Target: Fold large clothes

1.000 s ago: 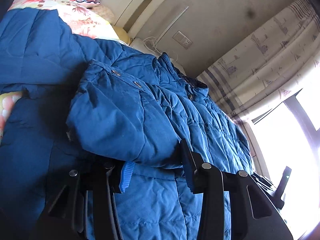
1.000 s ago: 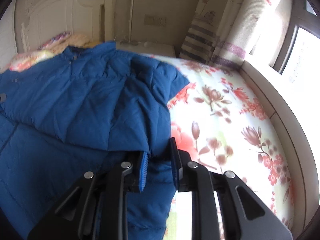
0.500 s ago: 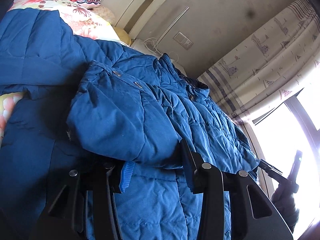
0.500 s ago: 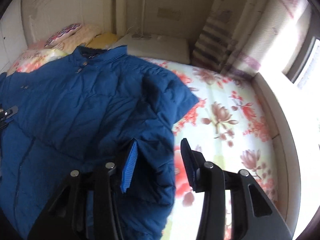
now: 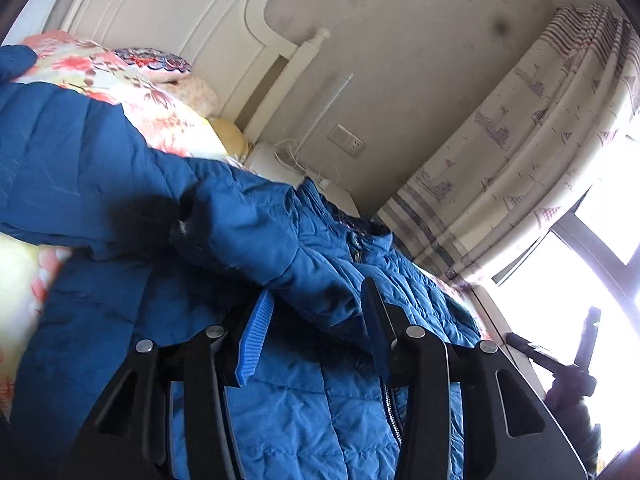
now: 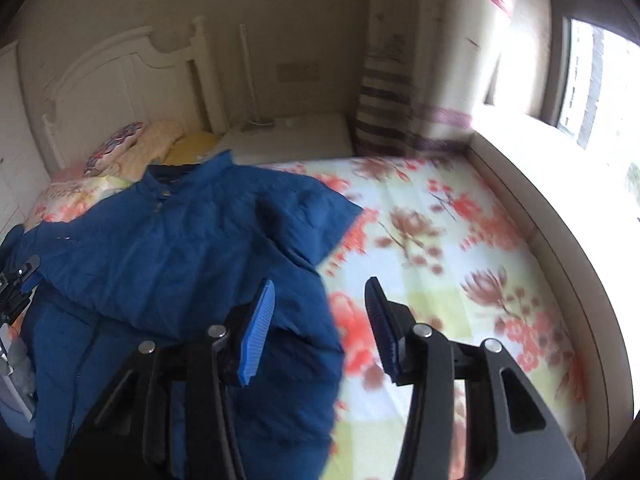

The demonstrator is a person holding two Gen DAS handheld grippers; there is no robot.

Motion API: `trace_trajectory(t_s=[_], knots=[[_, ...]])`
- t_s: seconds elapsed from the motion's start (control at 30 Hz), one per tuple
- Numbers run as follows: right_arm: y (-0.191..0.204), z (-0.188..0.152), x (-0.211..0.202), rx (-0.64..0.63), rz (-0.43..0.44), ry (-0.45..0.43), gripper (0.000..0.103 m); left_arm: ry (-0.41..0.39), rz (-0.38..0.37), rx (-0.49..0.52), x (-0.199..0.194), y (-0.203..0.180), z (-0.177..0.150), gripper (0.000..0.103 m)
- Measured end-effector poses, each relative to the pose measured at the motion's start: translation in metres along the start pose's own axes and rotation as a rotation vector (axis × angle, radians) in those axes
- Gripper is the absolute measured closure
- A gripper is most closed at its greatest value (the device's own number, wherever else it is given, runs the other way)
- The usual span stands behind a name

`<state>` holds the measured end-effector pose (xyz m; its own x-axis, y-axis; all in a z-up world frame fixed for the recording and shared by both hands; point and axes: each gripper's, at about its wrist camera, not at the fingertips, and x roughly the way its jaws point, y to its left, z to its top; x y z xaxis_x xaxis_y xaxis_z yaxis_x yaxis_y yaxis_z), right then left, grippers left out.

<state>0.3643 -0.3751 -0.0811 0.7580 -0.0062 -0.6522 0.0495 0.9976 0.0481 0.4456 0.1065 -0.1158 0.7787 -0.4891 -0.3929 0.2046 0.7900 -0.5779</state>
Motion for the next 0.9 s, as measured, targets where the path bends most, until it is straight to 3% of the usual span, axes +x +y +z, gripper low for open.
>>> trace_trajectory(t_s=[0.03,0.1,0.17,0.2,0.33,0.4,0.5,0.57,0.6,0.7,0.8,0.9], knots=[[0.012,0.006,0.01,-0.042,0.008,0.004,0.055,-0.032,0.014,-0.015,-0.005,0.003,0.002,0.058],[0.032,0.003,0.048,-0.112,-0.046,0.132,0.055,-0.201,0.106,-0.054,-0.033,0.011,0.005,0.051],[0.034,-0.012,0.076,-0.127,-0.059,0.233,0.054,-0.303,0.12,-0.081,-0.051,0.014,0.006,0.043],[0.032,-0.019,0.081,-0.115,-0.054,0.228,0.053,-0.312,0.11,-0.087,-0.053,0.015,0.006,0.042],[0.025,-0.014,0.071,-0.071,-0.027,0.237,0.053,-0.126,0.033,-0.025,-0.016,0.002,0.005,0.04],[0.024,0.004,0.056,-0.068,-0.008,0.166,0.053,-0.003,0.042,0.023,0.008,-0.007,0.002,0.033],[0.022,0.036,0.051,-0.043,0.027,0.058,0.053,0.162,0.081,0.001,0.041,0.001,-0.003,0.032],[0.021,0.05,0.067,-0.028,0.043,0.044,0.047,0.173,0.064,-0.024,0.042,0.006,-0.005,0.03],[0.018,0.052,0.085,-0.024,0.027,0.078,0.043,0.168,0.047,-0.037,0.041,0.008,-0.004,0.03],[0.004,0.041,0.141,0.043,-0.006,0.251,0.042,0.164,0.036,-0.045,0.04,0.01,-0.007,0.029],[0.008,0.036,0.127,0.071,-0.031,0.219,0.042,0.136,0.032,-0.046,0.03,0.011,-0.008,0.029],[0.032,0.03,0.077,0.079,0.017,0.081,0.039,0.003,0.037,-0.063,0.006,0.012,-0.001,0.029]])
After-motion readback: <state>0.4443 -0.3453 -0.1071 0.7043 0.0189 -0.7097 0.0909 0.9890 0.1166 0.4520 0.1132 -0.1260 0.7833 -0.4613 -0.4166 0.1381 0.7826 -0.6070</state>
